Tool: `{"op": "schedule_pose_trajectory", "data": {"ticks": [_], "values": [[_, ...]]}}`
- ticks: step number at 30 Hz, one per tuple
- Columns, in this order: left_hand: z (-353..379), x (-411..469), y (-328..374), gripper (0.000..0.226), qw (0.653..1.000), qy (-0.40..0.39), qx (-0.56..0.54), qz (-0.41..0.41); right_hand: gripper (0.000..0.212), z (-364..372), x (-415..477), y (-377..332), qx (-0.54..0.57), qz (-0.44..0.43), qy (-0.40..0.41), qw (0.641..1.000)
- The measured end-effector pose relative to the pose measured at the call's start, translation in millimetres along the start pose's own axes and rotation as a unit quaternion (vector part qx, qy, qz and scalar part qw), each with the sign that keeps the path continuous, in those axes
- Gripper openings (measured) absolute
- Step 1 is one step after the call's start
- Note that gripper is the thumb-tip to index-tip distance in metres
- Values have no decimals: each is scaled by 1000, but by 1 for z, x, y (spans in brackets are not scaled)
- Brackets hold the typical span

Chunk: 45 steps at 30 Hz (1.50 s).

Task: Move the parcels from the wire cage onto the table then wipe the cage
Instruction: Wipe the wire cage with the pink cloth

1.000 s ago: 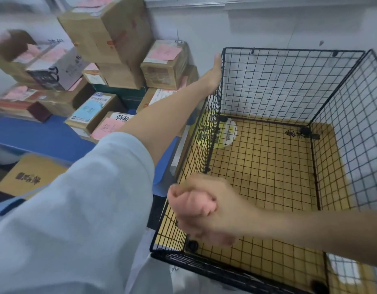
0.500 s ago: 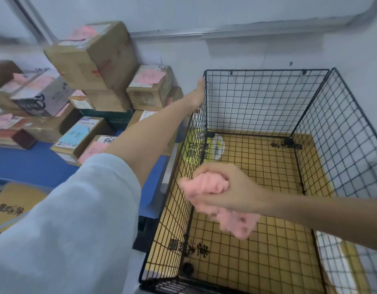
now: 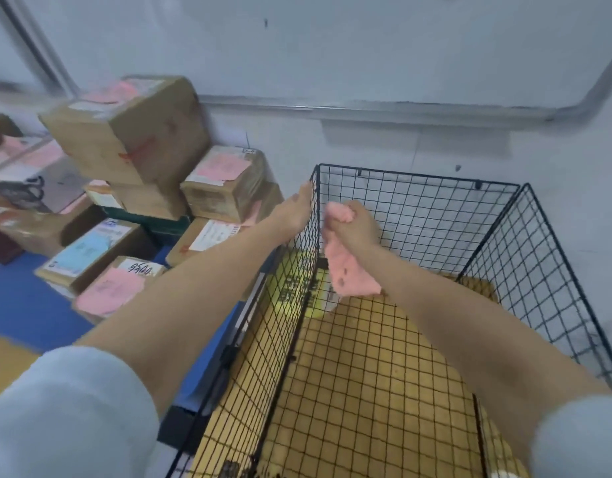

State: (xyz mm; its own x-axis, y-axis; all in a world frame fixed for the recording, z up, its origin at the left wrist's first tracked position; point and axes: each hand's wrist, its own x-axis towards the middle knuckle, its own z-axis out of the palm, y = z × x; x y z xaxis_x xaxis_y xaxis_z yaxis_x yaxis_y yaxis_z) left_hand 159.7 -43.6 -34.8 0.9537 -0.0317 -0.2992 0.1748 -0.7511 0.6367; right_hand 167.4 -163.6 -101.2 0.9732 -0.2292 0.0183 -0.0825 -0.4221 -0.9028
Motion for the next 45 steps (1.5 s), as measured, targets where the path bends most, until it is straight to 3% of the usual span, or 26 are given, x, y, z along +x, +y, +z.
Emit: {"op": "schedule_pose_trajectory", "data": {"ticks": [7,14,22,34,38,41,43,45], "values": [[1,12,-5,74,1000,3,-1,-3,24,28,45,2,3,4,-5,1000],[3,16,-4,75,1000,11,-11,-20,27,40,34,7,48,-13,17,999],[1,6,2,71,1000,9,-7,-23,32,44,-51,23,62,-43,-48,996],[1,-8,0,79,999,-9,-42,-20,37,34,-199,4,126,-21,-181,975],[0,-13,0,80,999,-16,-37,-1,36,32,-235,0,93,-30,-221,970],[0,-12,-3,81,999,-19,-37,10,36,25,-259,-5,61,-40,-287,955],[1,-10,-4,82,999,-22,-42,15,36,20,-275,-4,-28,-132,-347,928],[1,-7,-6,83,999,-20,-44,19,34,19,-291,-4,-74,-229,-423,874]]}}
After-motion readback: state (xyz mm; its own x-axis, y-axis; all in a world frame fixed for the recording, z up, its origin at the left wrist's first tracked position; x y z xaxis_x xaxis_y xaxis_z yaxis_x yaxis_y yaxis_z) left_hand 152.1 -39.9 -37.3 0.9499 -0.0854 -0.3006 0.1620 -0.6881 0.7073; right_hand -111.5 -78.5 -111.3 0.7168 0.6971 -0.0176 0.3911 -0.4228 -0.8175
